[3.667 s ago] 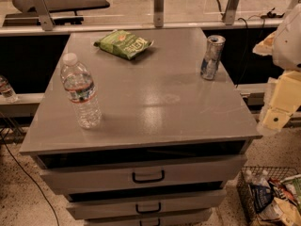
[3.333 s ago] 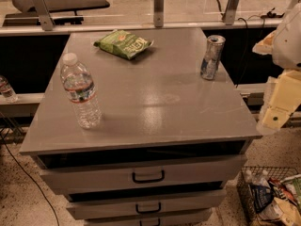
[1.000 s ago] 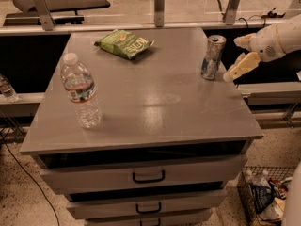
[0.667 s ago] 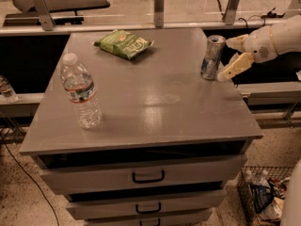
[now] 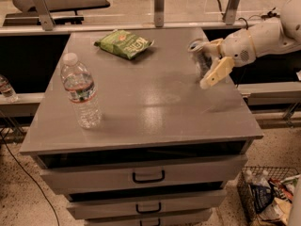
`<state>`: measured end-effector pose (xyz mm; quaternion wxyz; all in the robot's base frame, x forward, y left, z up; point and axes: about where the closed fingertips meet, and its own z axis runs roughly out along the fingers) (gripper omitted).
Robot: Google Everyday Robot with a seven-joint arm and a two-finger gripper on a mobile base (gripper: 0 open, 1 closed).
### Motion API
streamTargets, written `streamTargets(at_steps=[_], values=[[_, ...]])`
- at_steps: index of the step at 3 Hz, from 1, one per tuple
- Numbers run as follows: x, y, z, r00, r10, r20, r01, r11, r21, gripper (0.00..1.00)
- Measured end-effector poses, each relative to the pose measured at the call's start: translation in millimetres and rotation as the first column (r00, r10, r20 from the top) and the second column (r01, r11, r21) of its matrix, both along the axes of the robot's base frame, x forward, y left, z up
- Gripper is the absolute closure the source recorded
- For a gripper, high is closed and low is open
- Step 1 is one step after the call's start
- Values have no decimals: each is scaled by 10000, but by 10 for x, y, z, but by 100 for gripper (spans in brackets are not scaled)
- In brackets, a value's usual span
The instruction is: Knock redbull can over
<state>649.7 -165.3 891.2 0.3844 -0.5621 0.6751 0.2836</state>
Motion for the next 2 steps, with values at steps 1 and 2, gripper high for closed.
streamTargets(at_steps=[1, 2], values=[[-346, 473, 130, 9879, 1549, -47, -1545, 9866, 522, 0], [-586, 724, 309, 9696, 2442, 150, -2446, 9660, 834, 0]])
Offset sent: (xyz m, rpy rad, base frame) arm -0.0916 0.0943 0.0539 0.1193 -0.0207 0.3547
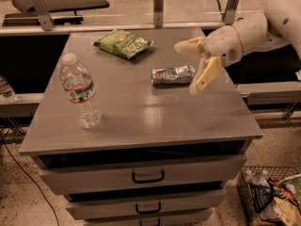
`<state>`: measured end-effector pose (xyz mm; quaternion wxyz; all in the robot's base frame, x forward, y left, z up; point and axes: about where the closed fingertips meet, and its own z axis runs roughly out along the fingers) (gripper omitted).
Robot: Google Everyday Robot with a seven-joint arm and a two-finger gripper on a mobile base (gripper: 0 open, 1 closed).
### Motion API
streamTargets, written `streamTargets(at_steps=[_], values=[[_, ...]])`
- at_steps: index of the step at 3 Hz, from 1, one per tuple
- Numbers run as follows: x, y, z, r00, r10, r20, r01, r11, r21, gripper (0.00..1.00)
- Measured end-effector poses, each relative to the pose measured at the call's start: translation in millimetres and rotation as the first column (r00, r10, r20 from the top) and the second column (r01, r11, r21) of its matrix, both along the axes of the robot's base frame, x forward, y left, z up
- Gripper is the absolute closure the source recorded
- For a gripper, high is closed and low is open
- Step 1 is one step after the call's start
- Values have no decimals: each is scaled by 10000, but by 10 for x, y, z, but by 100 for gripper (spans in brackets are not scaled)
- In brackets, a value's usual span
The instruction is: Knock redbull can over
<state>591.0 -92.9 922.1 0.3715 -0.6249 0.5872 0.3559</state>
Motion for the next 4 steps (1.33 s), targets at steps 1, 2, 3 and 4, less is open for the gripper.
streamTargets(at_steps=[1, 2, 3, 4], values=[[-22, -61, 112, 9996, -154, 241, 154, 9999, 5, 0], [107, -372, 218, 9927, -944, 752, 952, 9954, -78, 0], [290, -957, 339, 9653, -2197, 1409, 2227, 9749, -53, 0], [319, -996, 413, 9601, -2303, 1589, 2332, 9724, 2, 0]])
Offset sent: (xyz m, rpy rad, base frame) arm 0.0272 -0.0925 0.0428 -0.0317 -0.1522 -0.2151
